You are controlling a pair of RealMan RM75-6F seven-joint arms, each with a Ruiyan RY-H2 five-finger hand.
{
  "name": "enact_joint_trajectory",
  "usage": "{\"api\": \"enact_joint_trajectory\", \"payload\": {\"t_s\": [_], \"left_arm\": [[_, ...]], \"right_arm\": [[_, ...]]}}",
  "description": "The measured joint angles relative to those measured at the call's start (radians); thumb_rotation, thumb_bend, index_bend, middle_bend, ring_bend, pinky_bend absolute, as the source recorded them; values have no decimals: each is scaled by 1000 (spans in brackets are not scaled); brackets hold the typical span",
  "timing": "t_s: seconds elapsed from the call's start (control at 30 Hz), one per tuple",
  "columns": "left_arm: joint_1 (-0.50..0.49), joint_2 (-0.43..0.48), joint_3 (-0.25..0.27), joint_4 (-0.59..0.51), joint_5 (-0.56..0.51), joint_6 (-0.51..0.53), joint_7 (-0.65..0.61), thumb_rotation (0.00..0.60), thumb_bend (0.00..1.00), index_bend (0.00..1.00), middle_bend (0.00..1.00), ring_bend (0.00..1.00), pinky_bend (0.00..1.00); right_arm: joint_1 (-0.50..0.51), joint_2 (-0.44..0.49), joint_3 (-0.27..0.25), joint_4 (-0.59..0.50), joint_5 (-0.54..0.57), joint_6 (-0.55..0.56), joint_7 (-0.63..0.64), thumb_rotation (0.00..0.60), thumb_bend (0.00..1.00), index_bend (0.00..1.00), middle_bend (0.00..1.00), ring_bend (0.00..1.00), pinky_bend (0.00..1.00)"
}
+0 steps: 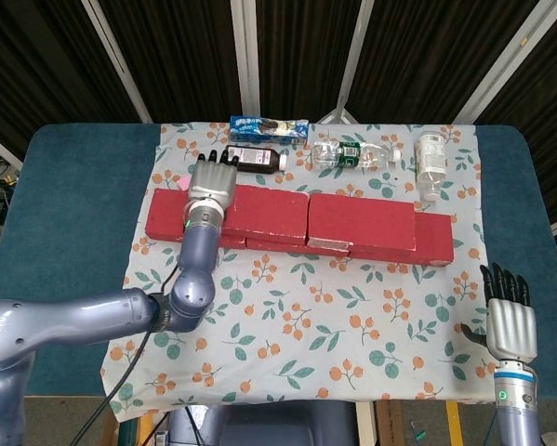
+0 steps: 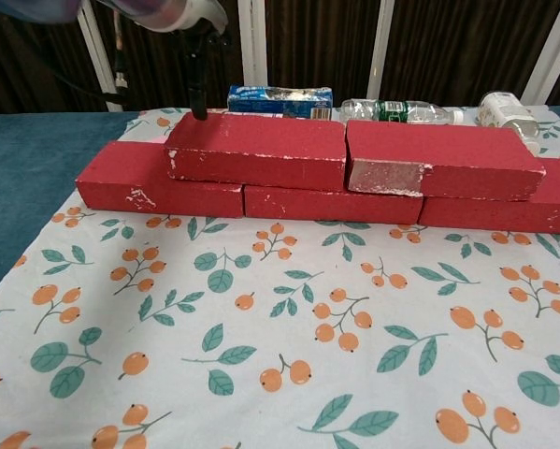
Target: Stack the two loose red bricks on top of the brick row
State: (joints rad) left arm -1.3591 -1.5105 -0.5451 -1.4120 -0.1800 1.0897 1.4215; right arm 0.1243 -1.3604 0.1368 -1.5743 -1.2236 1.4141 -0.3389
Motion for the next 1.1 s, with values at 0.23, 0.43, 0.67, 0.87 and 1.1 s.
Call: {"api": "enact_joint_trajectory", "payload": {"t_s": [0.23,0.43,0.67,0.87,1.1], "left_arm": [[129,203,47,-200,25,-11,-56,600,0,263,321,7,111],[185,257,108,-239,42,-52,-107,600,0,400,359,29,113],[206,234,198,-213,138,-95,-187,600,0,350,324,33,114],[196,184,253,-165,168,-104,-227,600,0,328,301,33,114],[164,126,284,-114,170,-104,-242,600,0,287,295,33,114]], "right_arm": [[1,-6,-3,-4,-7,4,-5,600,185,0,0,0,0],[0,-6,-6,-8,-14,10,-6,600,186,0,0,0,0],[-3,-5,-6,-9,-15,12,-1,600,186,0,0,0,0],[-3,-3,-8,-12,-17,10,4,600,186,0,0,0,0],[-2,-2,-6,-8,-13,5,9,600,186,0,0,0,0]]}}
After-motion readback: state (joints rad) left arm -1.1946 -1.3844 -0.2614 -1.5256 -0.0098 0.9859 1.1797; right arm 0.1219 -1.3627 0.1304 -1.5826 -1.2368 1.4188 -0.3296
